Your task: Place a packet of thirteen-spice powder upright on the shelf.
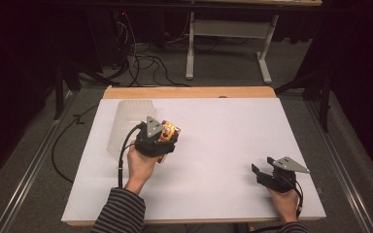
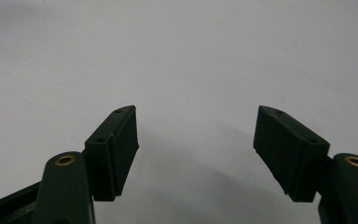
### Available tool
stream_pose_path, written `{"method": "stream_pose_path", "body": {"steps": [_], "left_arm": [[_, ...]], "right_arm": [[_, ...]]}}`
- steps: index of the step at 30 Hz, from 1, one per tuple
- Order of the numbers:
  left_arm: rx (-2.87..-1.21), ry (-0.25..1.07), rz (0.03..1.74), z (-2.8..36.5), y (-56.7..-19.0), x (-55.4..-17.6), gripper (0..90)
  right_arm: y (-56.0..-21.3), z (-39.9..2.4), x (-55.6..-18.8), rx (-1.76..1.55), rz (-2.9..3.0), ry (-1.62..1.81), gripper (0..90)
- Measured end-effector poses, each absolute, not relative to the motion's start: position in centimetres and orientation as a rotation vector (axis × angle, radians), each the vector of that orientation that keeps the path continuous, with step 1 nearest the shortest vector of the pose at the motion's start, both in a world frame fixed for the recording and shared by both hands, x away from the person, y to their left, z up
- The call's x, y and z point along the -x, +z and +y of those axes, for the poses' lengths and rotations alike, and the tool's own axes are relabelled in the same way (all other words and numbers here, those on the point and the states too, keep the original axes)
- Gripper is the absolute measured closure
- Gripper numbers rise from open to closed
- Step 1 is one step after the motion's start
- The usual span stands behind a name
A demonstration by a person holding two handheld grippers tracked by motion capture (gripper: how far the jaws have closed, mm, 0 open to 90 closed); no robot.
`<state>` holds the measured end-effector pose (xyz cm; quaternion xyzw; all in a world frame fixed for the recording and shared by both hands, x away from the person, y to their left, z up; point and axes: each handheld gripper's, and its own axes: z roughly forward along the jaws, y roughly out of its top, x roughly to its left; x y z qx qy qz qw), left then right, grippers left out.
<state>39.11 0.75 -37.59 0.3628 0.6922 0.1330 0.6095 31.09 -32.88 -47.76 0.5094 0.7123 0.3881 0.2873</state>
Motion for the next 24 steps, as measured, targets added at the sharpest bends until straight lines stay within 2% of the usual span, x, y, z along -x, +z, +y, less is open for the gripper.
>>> {"method": "stream_pose_path", "body": {"steps": [24], "left_arm": [[-0.74,0.357,1.613,1.9,-37.4,-41.5,32.5]], "right_arm": [[-47.7,-33.0,-30.9,-1.355,1.888,1.057,30.6]]}}
